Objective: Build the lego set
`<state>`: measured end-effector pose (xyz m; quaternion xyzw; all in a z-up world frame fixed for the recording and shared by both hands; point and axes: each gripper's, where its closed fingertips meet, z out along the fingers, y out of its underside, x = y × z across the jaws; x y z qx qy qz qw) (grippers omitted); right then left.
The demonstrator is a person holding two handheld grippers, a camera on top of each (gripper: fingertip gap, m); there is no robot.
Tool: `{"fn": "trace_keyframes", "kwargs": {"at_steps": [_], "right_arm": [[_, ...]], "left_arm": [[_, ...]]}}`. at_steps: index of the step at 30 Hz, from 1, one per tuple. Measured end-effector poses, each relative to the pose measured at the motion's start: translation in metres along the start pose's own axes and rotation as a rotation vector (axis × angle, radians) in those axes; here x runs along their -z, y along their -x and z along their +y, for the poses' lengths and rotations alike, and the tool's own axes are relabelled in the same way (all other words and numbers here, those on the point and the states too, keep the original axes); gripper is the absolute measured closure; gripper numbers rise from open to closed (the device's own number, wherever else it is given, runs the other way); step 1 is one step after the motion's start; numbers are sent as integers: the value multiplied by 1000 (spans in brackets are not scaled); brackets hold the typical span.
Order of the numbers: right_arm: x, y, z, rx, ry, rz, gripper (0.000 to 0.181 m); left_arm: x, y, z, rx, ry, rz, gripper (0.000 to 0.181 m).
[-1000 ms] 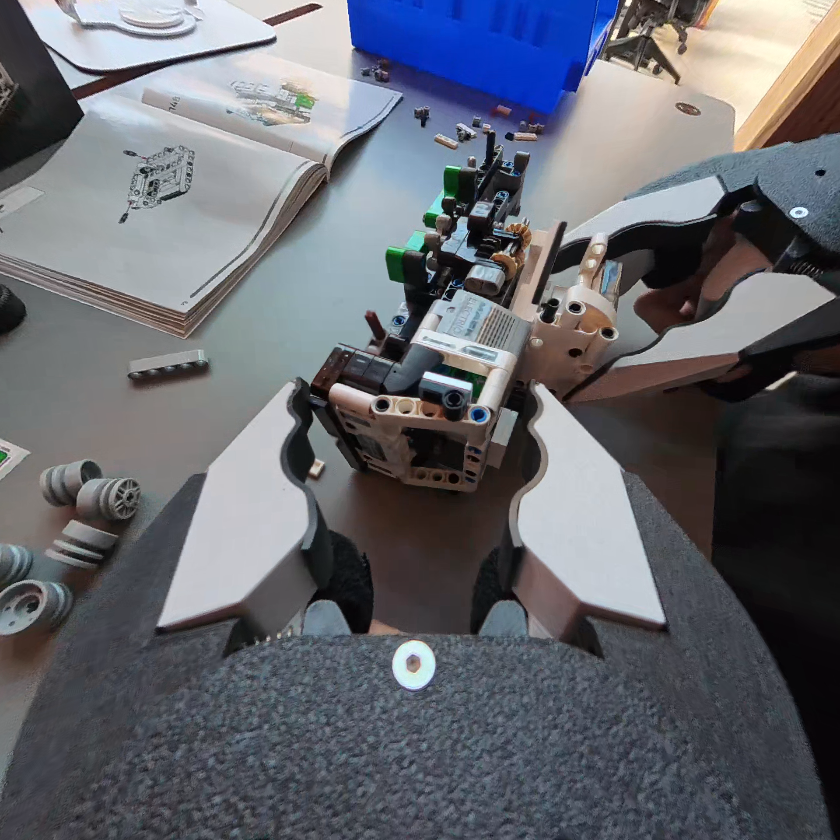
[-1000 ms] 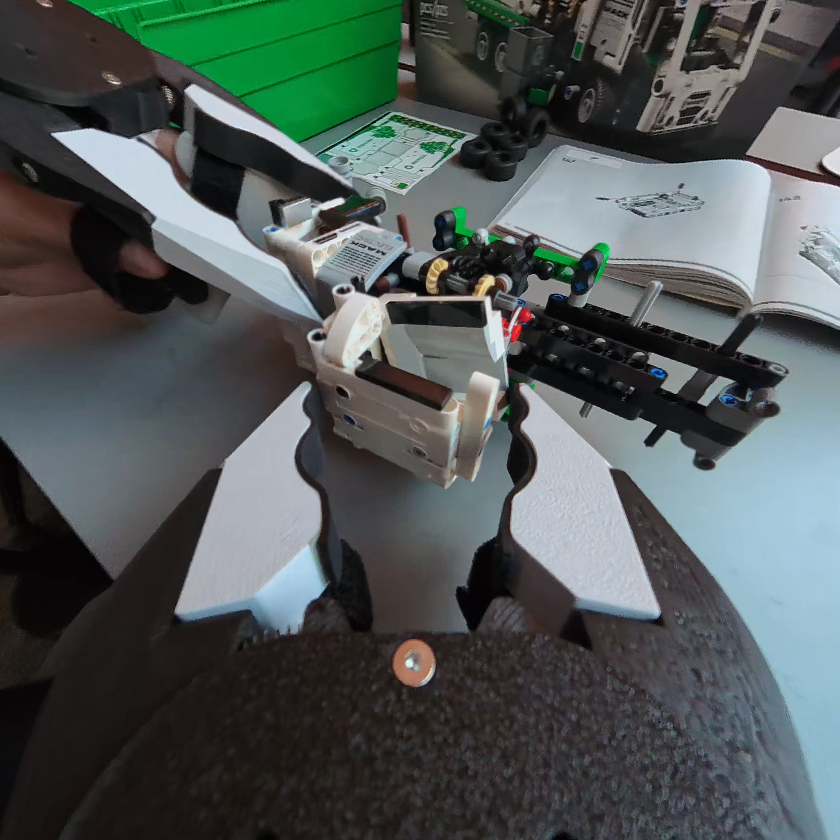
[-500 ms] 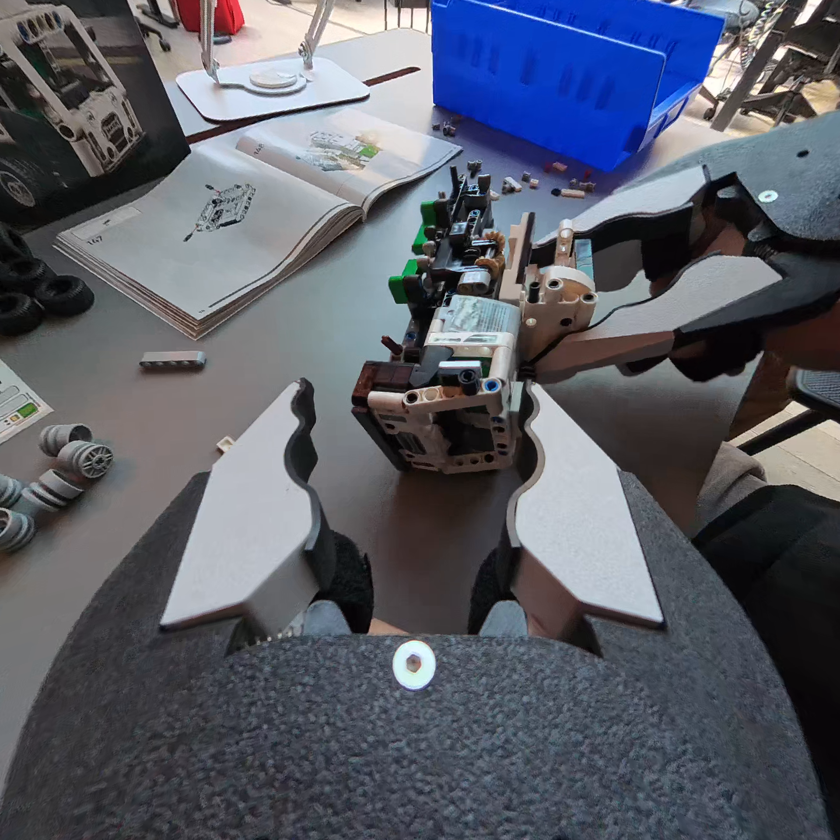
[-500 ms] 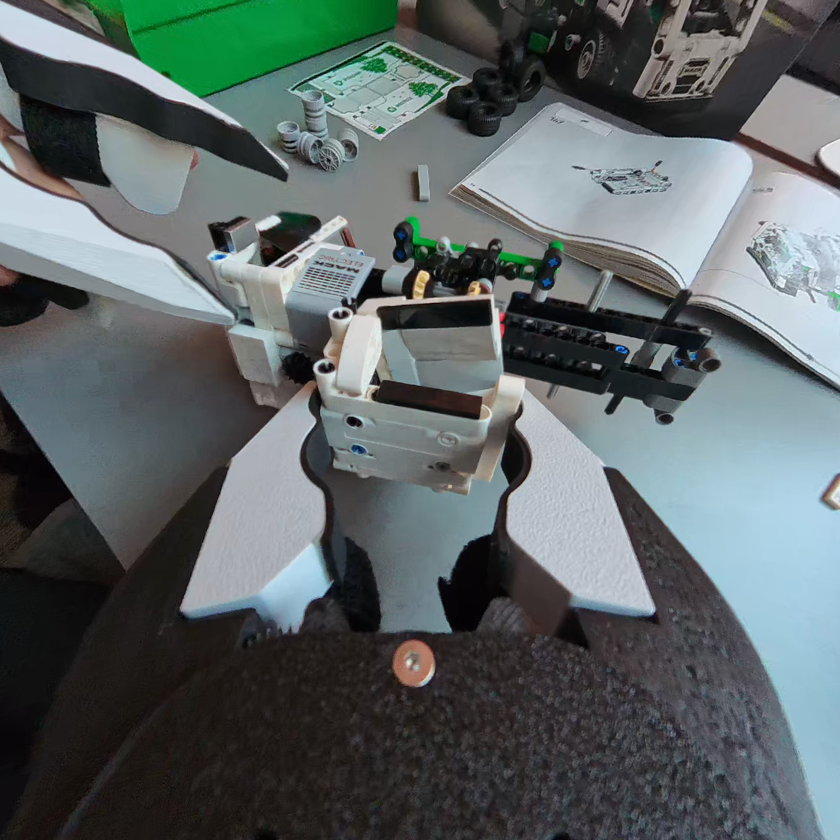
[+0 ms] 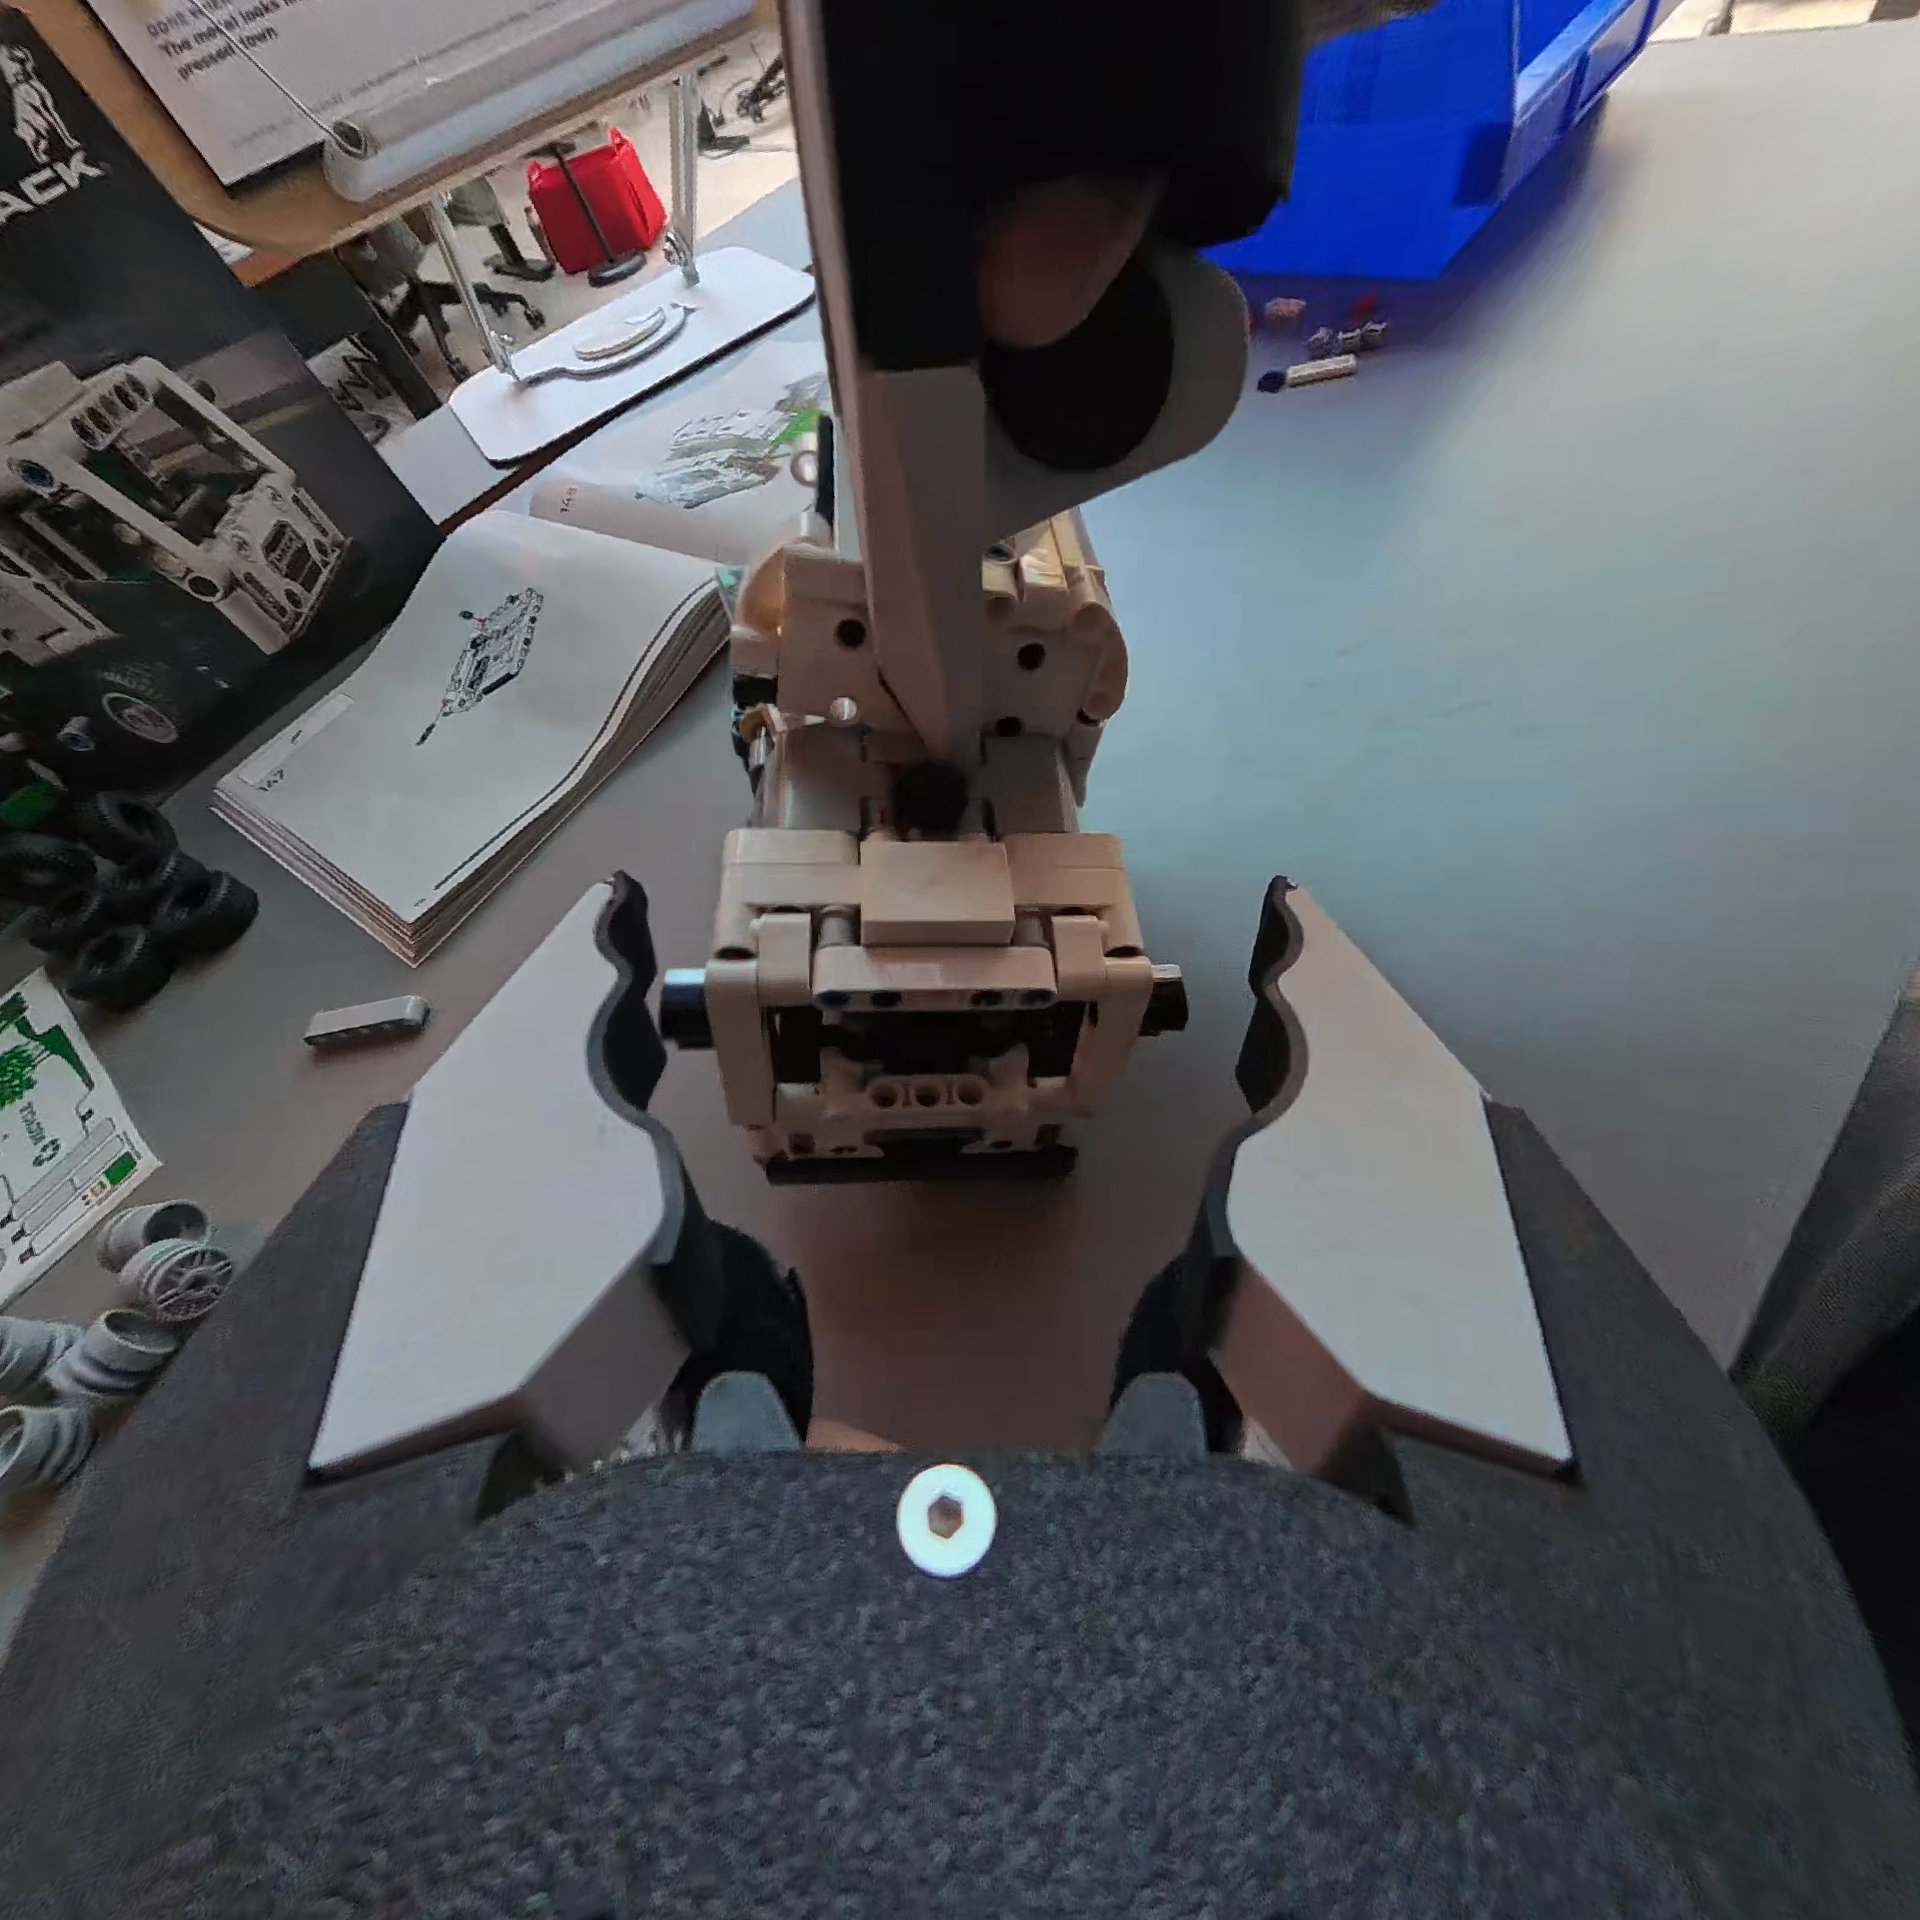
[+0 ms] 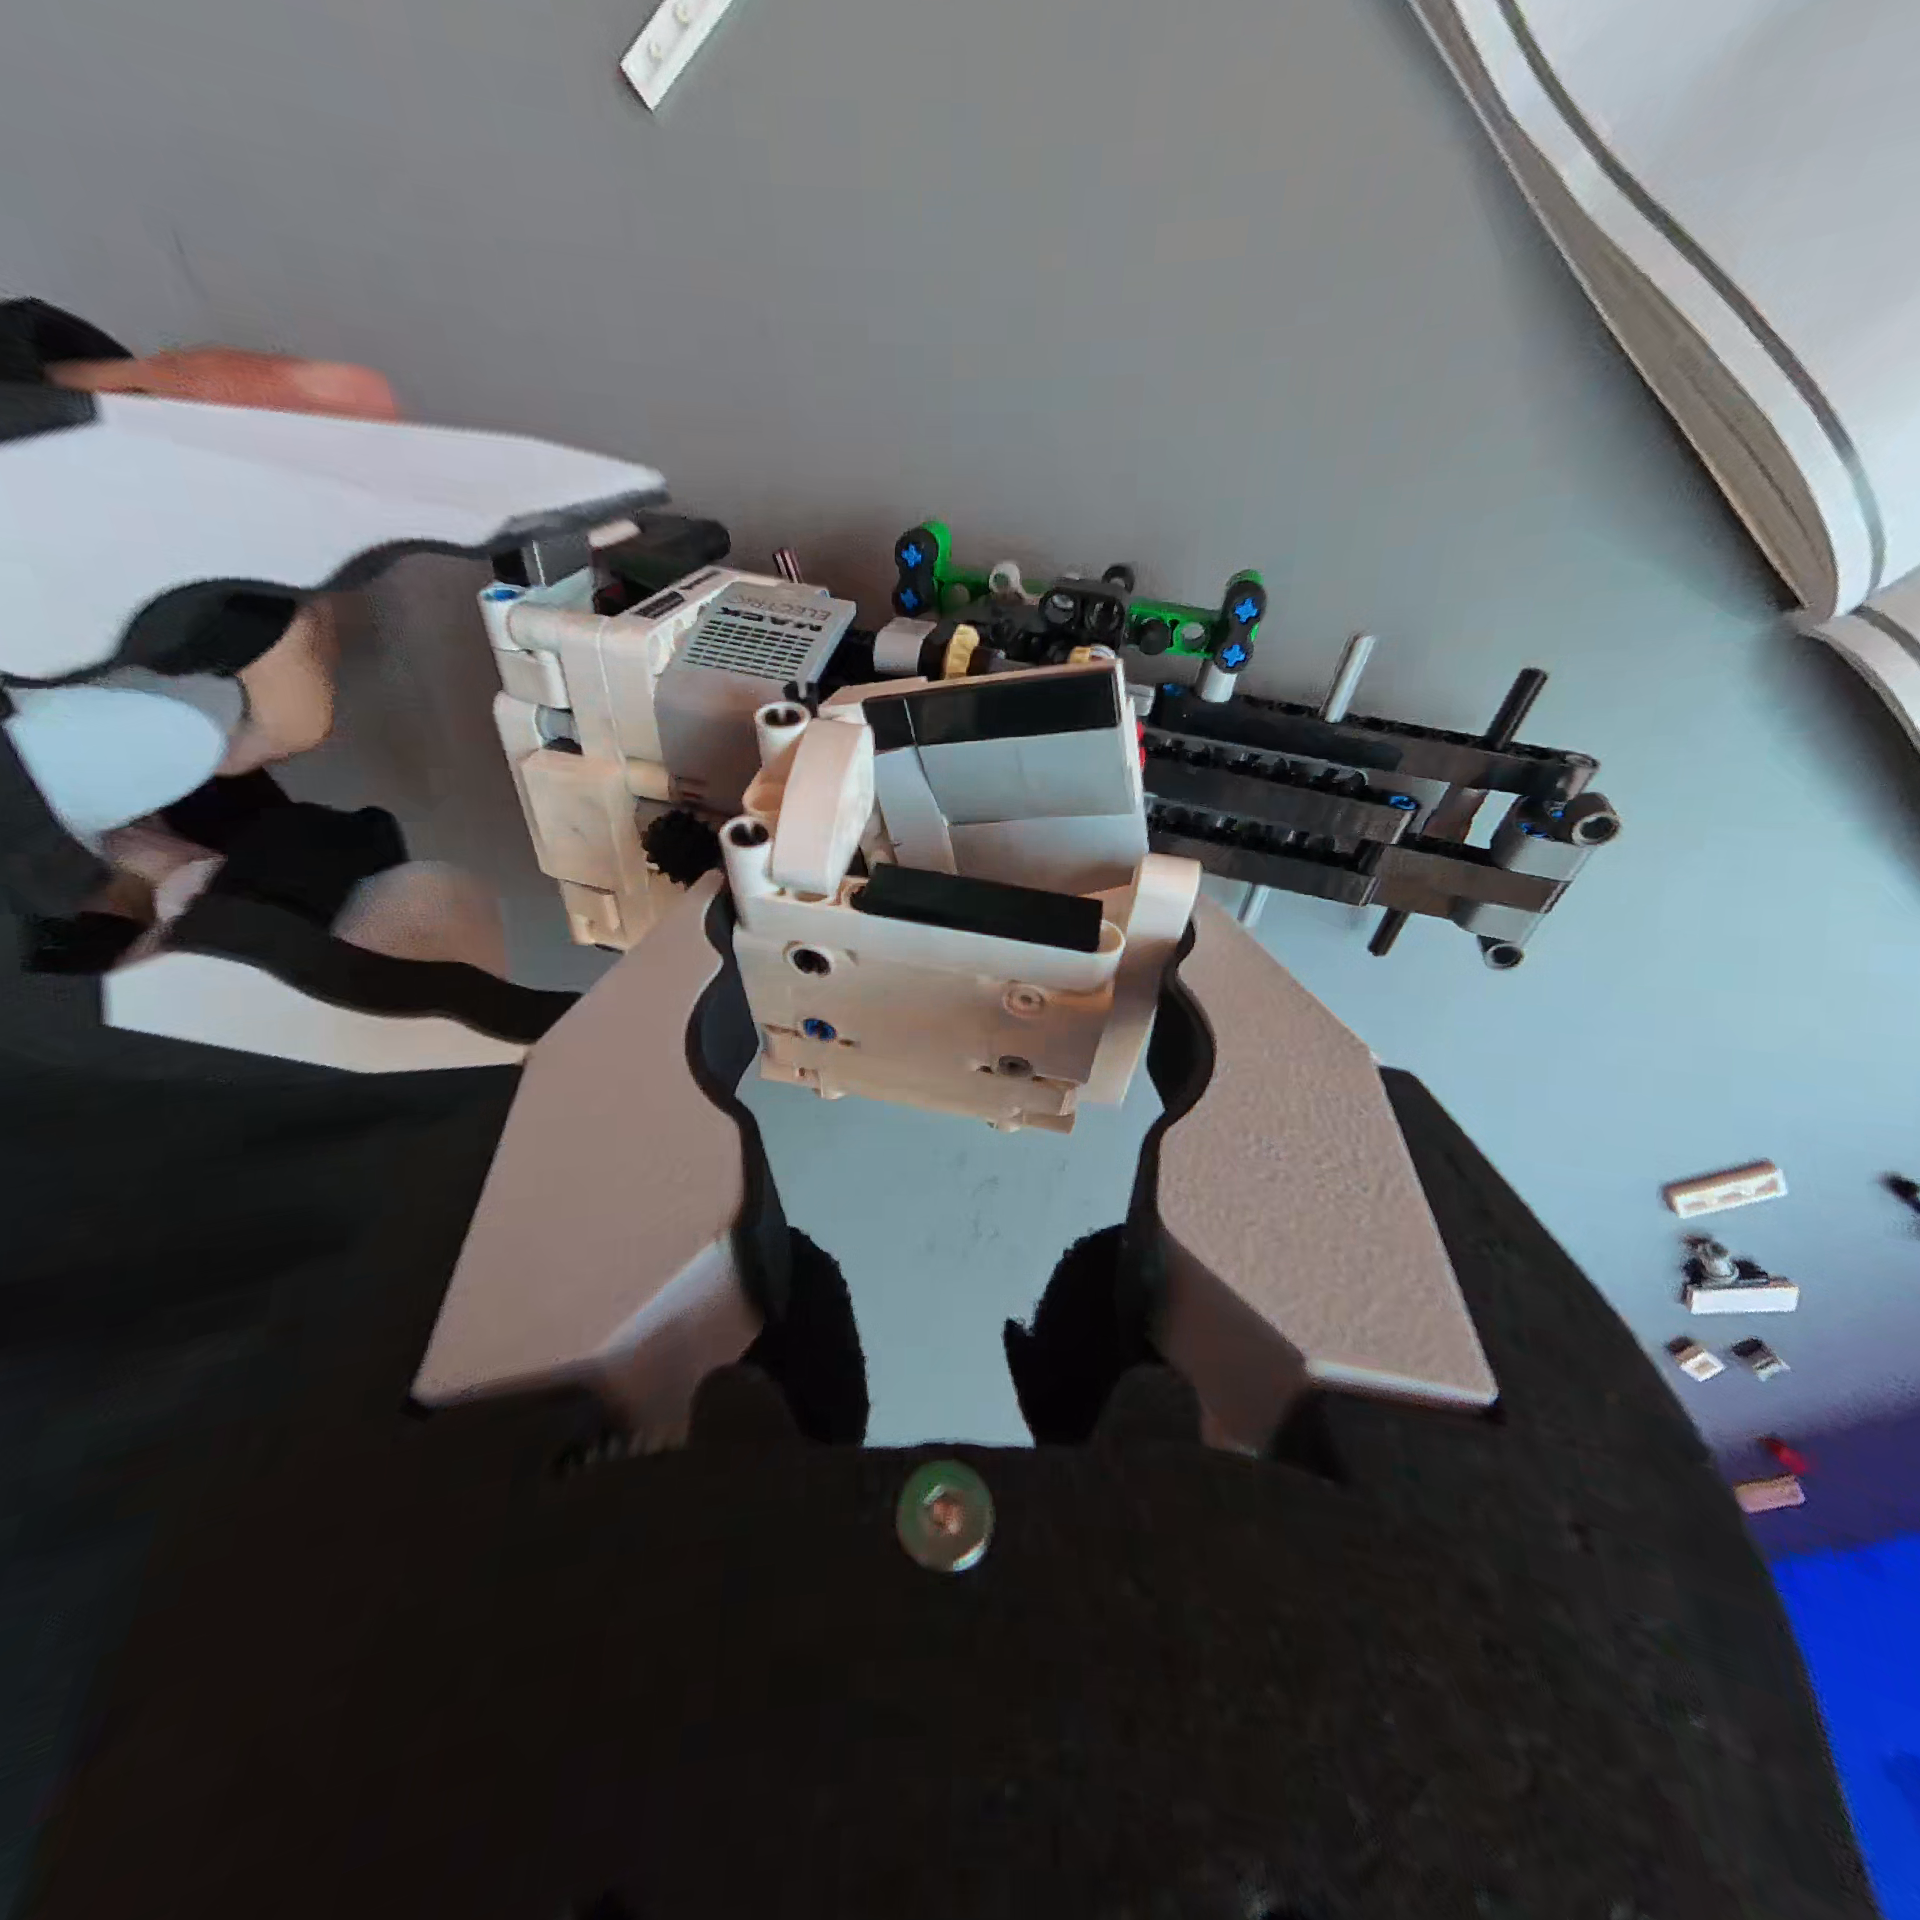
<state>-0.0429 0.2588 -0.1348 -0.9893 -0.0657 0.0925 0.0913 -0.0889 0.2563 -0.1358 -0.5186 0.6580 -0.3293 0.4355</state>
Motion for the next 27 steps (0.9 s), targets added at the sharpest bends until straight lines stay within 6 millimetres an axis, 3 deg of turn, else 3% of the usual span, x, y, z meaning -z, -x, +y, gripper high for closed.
{"fn": "trace_keyframes", "kwargs": {"at_steps": [6, 20, 27], "right_arm": [[-8, -1, -14, 16, 105, -26, 105], [-8, -6, -20, -35, 104, -145, 106], [-9, -10, -20, -13, 149, -70, 104]], "left_arm": [[-21, 14, 12, 101, 85, -21, 76], [-26, 19, 19, 228, 86, 64, 77], [-27, 20, 18, 226, 90, 66, 78]]}}
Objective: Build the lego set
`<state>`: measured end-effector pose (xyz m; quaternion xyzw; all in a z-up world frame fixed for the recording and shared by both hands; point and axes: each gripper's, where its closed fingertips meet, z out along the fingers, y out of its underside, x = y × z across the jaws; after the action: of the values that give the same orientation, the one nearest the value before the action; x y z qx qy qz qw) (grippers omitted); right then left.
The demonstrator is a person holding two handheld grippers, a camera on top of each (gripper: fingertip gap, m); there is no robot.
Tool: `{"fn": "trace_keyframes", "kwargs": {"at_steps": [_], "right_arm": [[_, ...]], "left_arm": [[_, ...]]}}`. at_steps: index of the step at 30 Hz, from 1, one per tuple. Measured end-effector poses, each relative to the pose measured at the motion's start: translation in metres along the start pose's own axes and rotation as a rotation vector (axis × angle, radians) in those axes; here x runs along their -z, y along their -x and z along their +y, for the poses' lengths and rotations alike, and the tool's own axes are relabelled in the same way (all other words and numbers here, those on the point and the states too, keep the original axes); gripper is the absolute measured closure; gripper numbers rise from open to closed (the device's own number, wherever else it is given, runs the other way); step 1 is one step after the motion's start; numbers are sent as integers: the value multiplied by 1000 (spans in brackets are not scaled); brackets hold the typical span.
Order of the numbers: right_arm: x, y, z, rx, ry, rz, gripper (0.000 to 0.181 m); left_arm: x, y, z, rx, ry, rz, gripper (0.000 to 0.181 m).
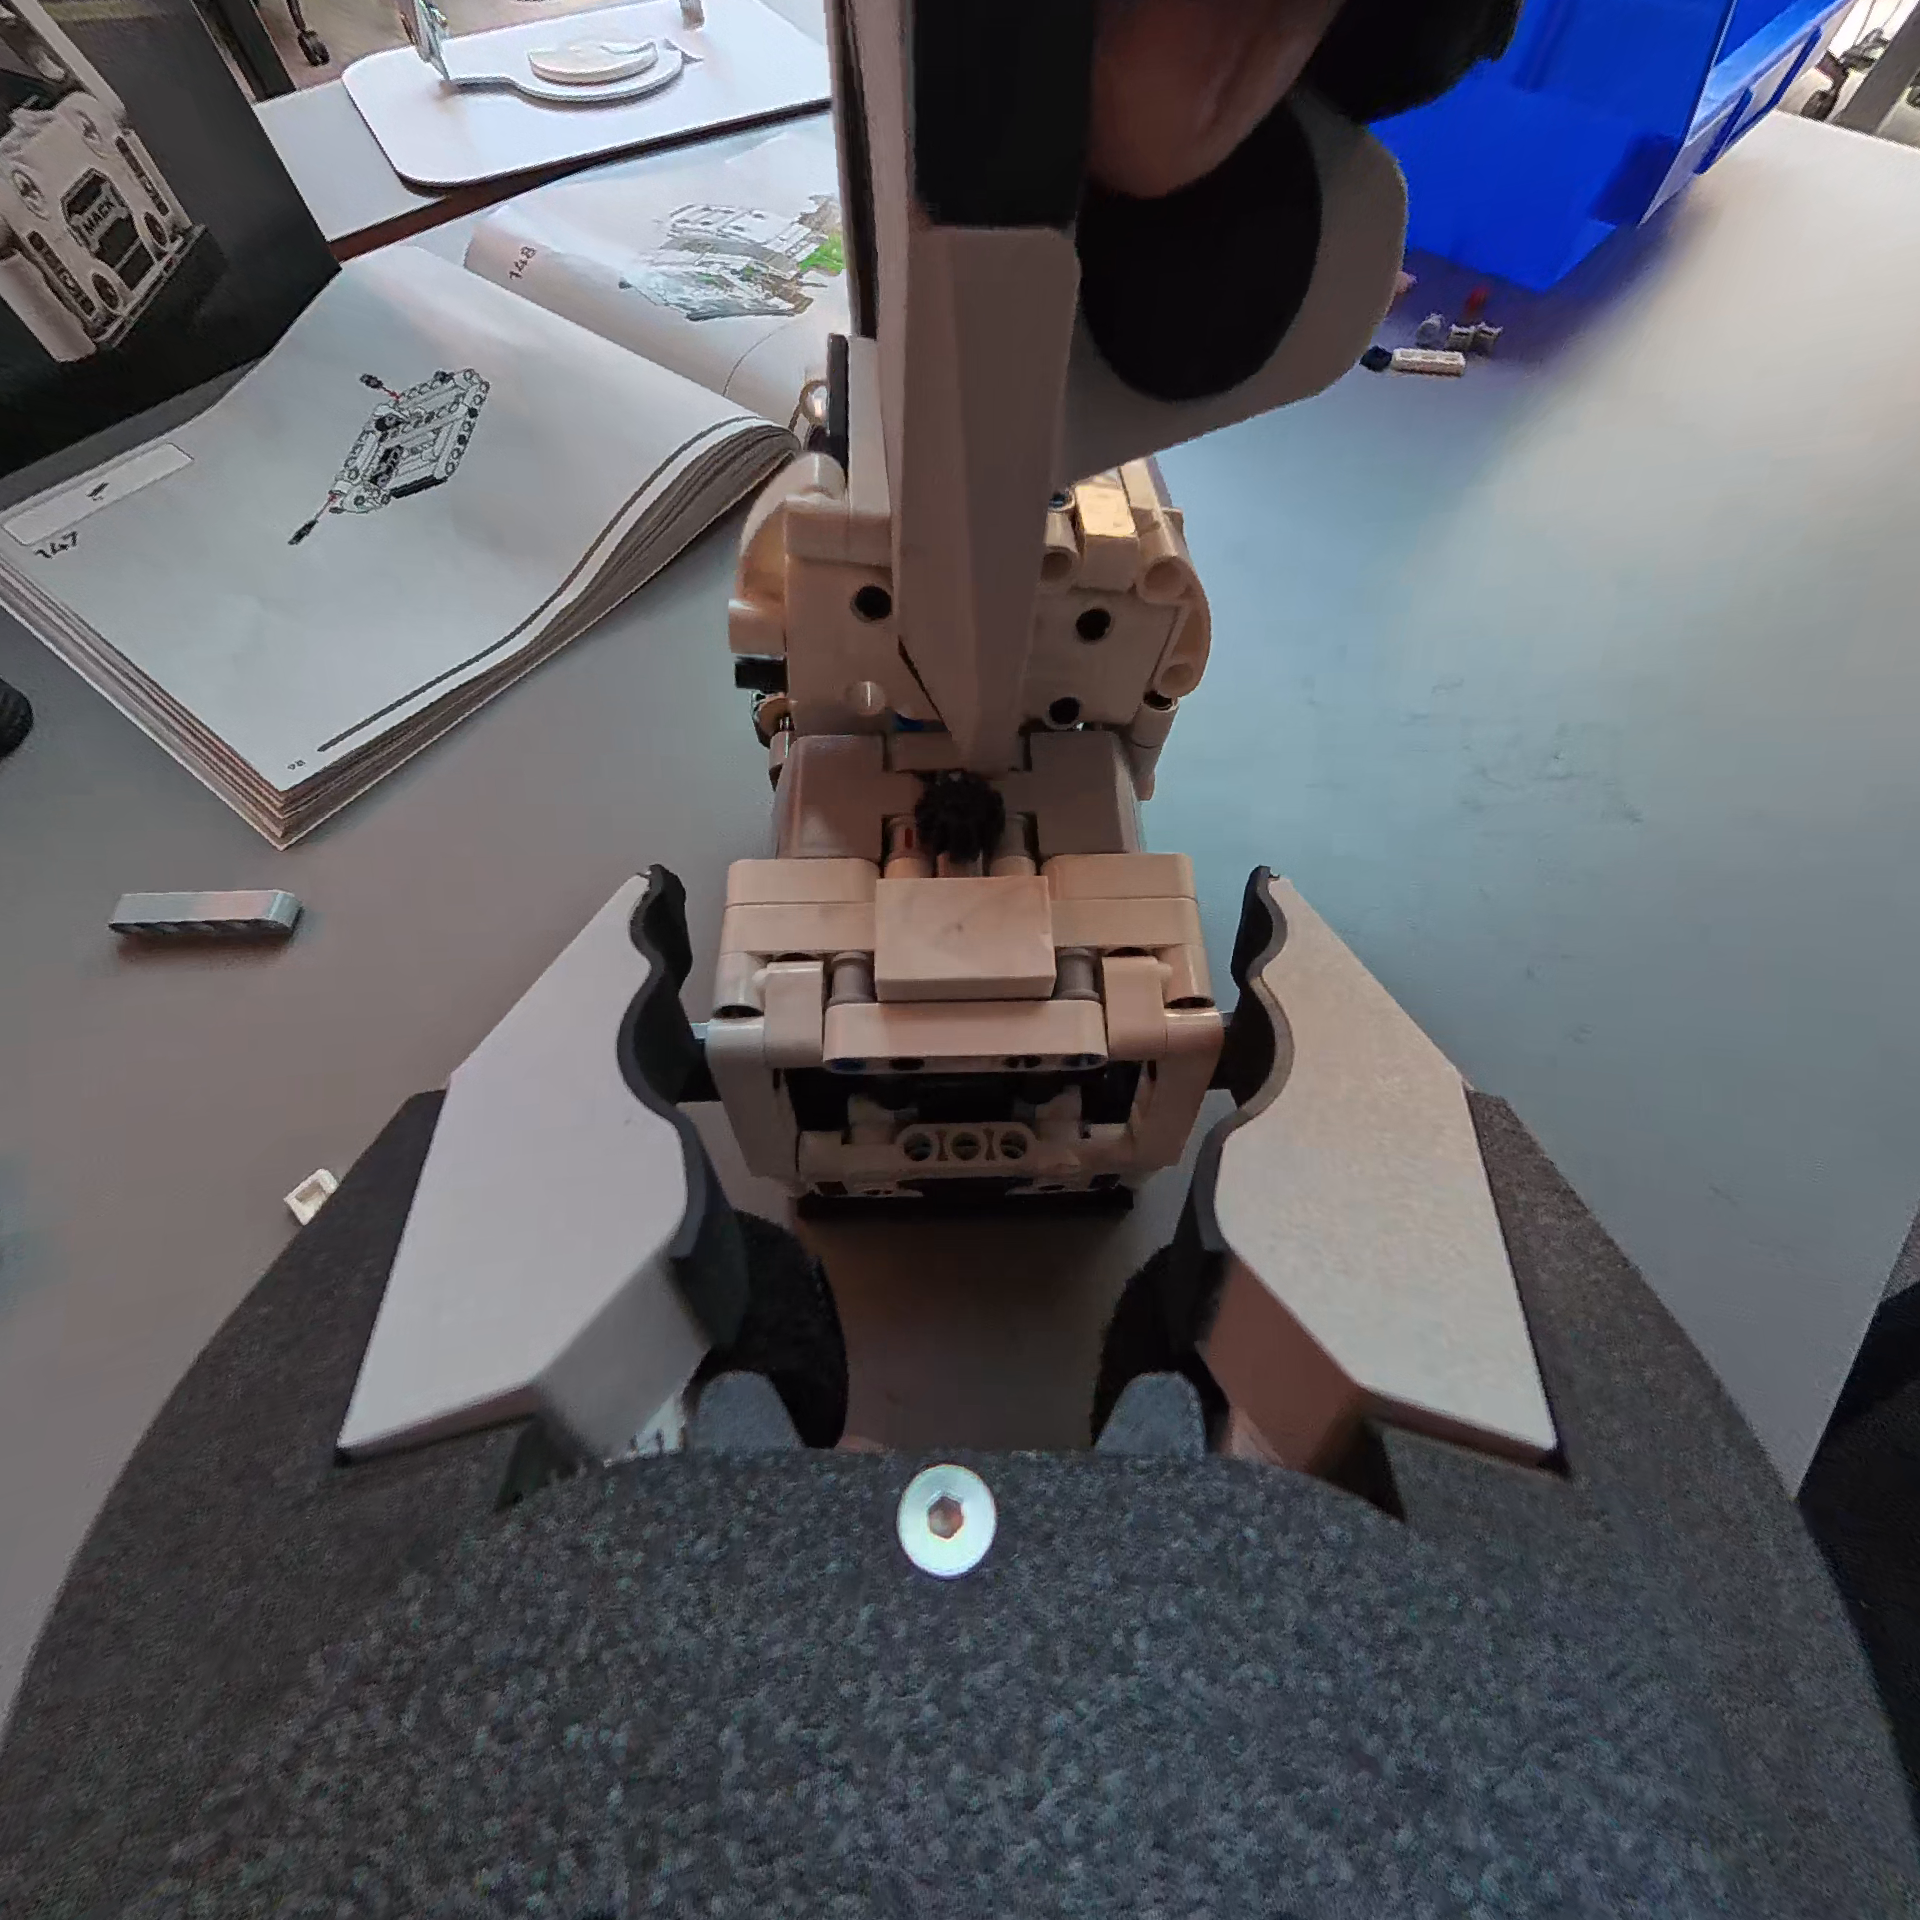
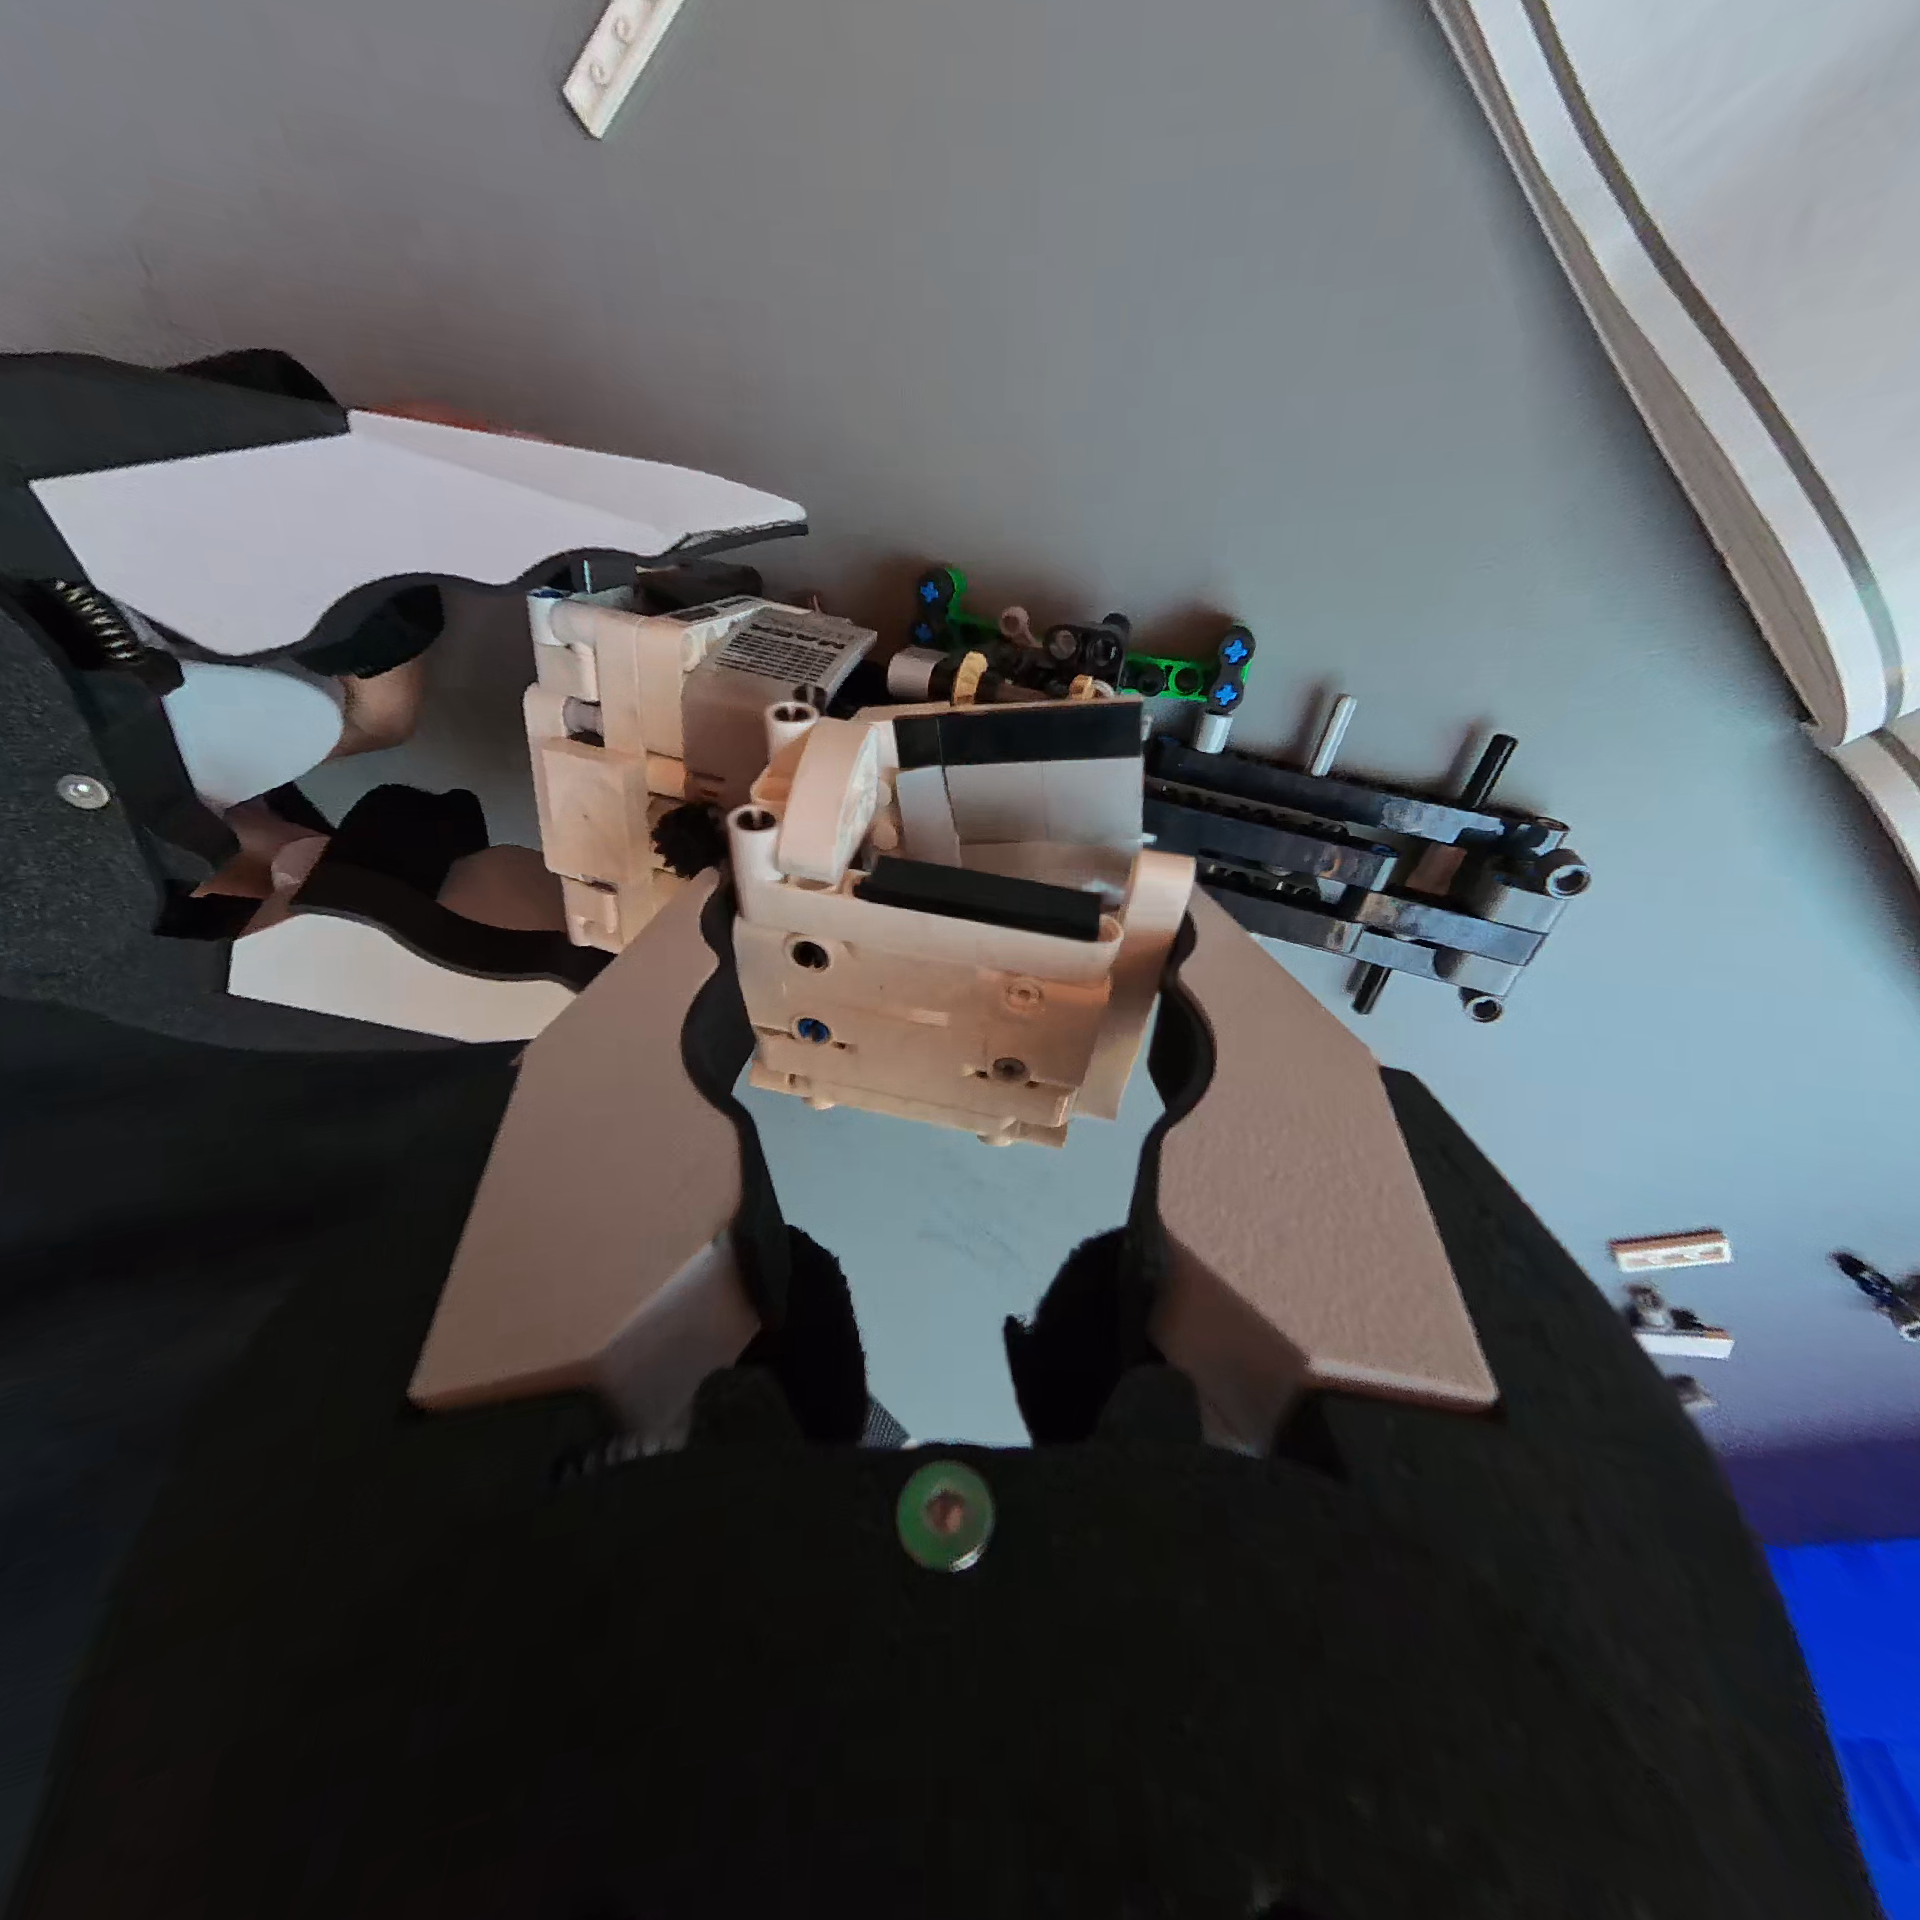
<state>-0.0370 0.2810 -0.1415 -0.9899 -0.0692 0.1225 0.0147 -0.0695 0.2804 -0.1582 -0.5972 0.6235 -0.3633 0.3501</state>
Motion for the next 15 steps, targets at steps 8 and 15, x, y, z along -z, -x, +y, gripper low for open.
{"fn": "trace_keyframes", "kwargs": {"at_steps": [8, 15], "right_arm": [[13, -8, 1, 103, -110, 251, 103], [8, -7, 8, 26, -265, 203, 106]], "left_arm": [[-1, 0, -1, 3, -4, -10, 80], [-1, 1, -1, 7, -4, -11, 80]]}}
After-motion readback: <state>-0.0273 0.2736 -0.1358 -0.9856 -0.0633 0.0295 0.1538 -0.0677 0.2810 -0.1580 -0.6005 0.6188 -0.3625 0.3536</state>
